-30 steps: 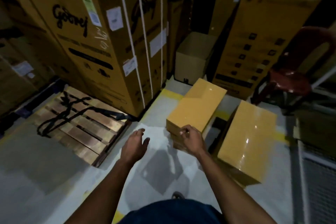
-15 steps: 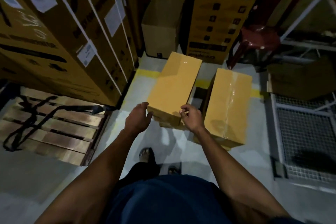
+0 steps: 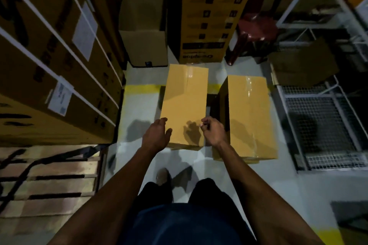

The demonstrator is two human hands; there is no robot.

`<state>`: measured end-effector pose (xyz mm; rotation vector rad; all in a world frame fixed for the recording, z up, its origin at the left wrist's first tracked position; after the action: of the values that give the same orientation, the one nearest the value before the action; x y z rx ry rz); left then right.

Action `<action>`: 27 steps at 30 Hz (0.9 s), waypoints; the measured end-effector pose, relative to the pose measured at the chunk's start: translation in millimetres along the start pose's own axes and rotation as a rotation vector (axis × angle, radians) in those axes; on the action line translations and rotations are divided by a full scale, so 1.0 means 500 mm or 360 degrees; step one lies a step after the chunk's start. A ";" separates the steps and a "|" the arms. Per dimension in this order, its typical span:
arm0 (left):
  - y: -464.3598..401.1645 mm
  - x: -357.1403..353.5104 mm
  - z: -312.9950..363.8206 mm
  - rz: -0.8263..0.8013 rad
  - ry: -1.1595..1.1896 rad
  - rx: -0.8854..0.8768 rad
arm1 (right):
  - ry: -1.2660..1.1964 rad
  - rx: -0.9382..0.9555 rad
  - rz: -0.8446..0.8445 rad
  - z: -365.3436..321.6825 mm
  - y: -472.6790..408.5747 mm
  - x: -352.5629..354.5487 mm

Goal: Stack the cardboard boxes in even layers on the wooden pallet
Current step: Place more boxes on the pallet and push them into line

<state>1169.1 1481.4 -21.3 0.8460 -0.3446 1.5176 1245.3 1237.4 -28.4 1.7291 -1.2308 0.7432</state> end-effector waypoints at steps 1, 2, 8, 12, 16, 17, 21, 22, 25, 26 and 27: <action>-0.020 0.006 -0.007 -0.0036 -0.0013 -0.0008 | -0.0014 -0.0026 0.0019 -0.008 -0.010 0.002; -0.039 0.012 -0.013 -0.0066 -0.0019 -0.0016 | -0.0023 -0.0048 0.0035 -0.014 -0.021 0.004; -0.137 0.023 -0.040 -0.0152 -0.0017 -0.0002 | 0.0055 -0.0142 -0.0004 -0.017 -0.084 -0.005; -0.217 0.004 -0.063 -0.0195 0.0010 0.0075 | 0.0072 -0.0161 -0.0096 -0.005 -0.156 -0.034; -0.295 -0.036 -0.101 -0.0206 -0.0016 0.0171 | 0.0082 -0.0203 -0.0176 0.025 -0.237 -0.080; -0.314 -0.050 -0.114 -0.0210 -0.0028 0.0178 | 0.0066 -0.0236 -0.0202 0.036 -0.256 -0.097; -0.380 -0.103 -0.157 -0.0227 -0.0045 0.0249 | 0.0020 -0.0368 -0.0275 0.077 -0.317 -0.157; -0.394 -0.118 -0.170 -0.0220 -0.0031 0.0283 | 0.0019 -0.0382 -0.0301 0.090 -0.331 -0.174; -0.432 -0.161 -0.209 -0.0189 0.0047 0.0365 | 0.0005 -0.0450 -0.0360 0.125 -0.367 -0.222; -0.444 -0.175 -0.222 -0.0182 0.0090 0.0431 | -0.0002 -0.0485 -0.0373 0.136 -0.380 -0.238; -0.457 -0.186 -0.234 -0.0178 0.0141 0.0509 | -0.0013 -0.0519 -0.0381 0.145 -0.392 -0.253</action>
<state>1344.3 1526.8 -225.6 1.0257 0.0128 1.5215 1386.7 1254.0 -227.2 1.5721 -1.0595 0.3713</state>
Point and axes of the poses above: each hand's wrist, its own y-axis away from the middle knuckle, its own x-axis out of the back of the hand, z = x × y, the point moved 4 cm from there along -y, towards the middle knuckle, and after that the axes turned 13 degrees about y, right-handed, at the moved point
